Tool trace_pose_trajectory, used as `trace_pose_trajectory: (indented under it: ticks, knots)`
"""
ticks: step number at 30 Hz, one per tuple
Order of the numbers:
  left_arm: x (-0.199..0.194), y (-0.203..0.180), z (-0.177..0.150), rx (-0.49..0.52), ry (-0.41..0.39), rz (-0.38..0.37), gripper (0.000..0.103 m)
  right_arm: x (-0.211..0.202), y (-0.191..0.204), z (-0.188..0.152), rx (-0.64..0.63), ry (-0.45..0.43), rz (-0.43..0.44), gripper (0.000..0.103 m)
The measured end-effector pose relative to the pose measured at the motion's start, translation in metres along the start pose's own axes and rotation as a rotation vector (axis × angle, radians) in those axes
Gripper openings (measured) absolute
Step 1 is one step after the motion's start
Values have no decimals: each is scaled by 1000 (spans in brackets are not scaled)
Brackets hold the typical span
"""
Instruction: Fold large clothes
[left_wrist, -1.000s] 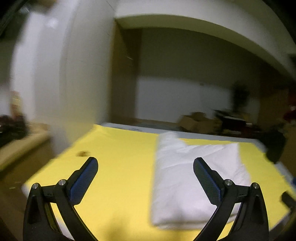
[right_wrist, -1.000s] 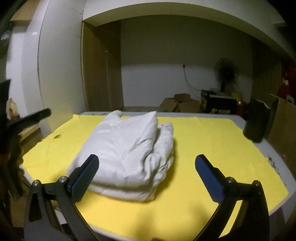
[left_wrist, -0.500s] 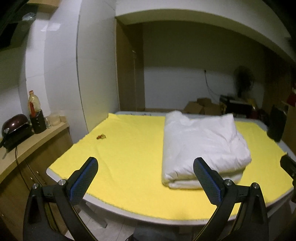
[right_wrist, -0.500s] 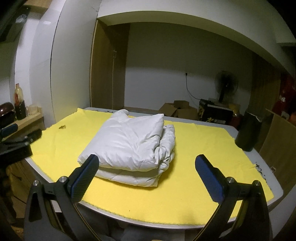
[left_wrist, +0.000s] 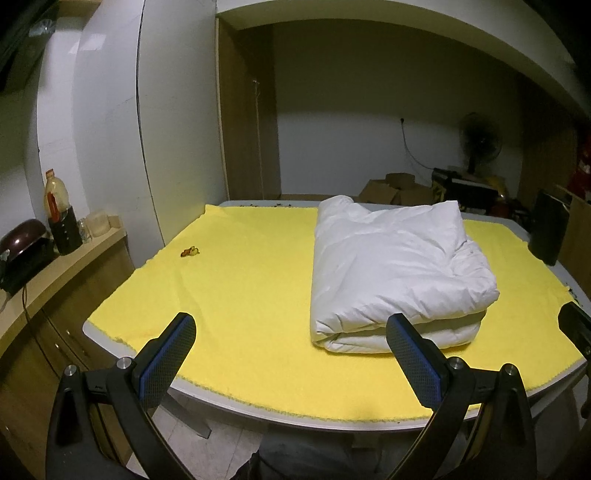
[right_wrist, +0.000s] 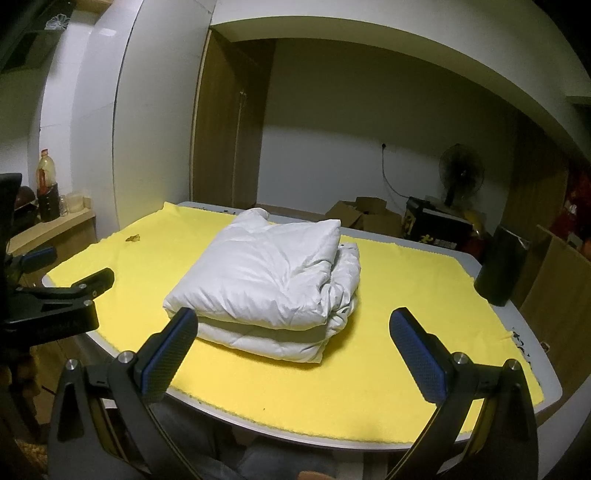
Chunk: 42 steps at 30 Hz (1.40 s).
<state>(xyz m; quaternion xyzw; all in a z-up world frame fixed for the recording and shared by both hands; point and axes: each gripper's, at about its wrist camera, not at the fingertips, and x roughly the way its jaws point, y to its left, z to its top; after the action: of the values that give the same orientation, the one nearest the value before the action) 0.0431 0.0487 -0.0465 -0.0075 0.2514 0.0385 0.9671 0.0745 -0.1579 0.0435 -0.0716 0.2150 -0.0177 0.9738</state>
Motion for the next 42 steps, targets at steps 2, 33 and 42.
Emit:
trace_pose_trajectory:
  ticks: [2,33,42]
  knots:
    - [0,1,0,-1,0,-2,103,-1,2,0,-5,-1,3,103]
    - [3,-6,-6,18,36,-15,103,2,8,-6,-30,45,31,103]
    - [6,-8,-7,25,49,-26,103,2,11,-6,-34,49,30,103]
